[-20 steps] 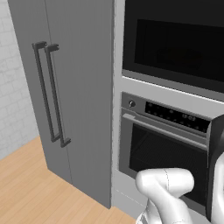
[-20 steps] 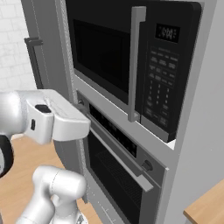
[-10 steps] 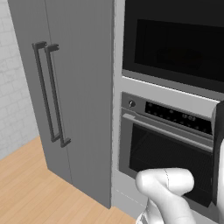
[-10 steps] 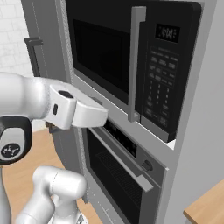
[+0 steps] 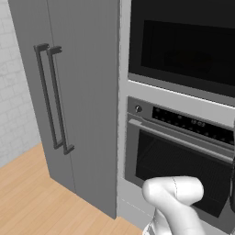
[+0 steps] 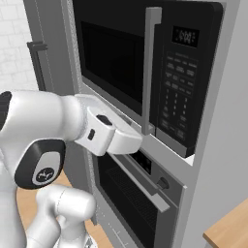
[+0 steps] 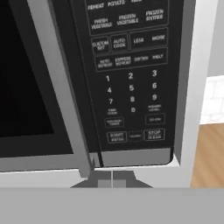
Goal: Pick the cucumber from the sink and place it in the bowl. Then pick the bowl and place it in the microwave. Then close the microwave door and press the start button.
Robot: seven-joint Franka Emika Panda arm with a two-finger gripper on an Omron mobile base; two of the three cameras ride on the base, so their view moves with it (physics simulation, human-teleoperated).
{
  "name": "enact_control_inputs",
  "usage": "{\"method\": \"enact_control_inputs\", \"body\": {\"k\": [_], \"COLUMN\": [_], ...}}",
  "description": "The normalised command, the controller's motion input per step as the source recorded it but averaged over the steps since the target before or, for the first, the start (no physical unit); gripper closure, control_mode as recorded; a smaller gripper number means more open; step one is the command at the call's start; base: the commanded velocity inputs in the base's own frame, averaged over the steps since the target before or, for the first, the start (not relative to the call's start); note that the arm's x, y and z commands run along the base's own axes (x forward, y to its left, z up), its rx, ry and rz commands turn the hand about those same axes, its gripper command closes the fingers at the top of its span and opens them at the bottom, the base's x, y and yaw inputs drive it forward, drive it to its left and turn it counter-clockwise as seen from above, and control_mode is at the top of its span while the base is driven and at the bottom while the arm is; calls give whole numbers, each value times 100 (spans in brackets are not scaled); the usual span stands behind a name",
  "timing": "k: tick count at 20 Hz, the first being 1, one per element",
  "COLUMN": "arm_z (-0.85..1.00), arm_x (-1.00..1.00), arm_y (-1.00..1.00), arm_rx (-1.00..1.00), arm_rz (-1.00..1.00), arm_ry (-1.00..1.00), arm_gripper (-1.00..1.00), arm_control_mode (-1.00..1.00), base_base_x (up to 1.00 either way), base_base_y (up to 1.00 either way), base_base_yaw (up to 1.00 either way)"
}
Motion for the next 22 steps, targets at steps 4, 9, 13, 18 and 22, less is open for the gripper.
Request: {"method": "enact_control_inputs", "body": {"k": [4, 9, 13, 18, 22], "arm_z": [-30, -7, -8, -13, -19], "arm_x": [22, 29, 21, 2, 0], "arm_y": [-13, -24, -33, -30, -7], "arm_rx": [4, 3, 3, 3, 1], "arm_rz": [0, 0, 0, 0, 0], "arm_ry": [-2, -4, -24, -28, -20], "arm_gripper": [100, 100, 100, 100, 100], "arm_control_mode": [-100, -100, -100, -100, -100], "base_base_x": [0, 0, 0, 0, 0], "base_base_y": [0, 0, 0, 0, 0], "base_base_yaw": [0, 0, 0, 0, 0]}}
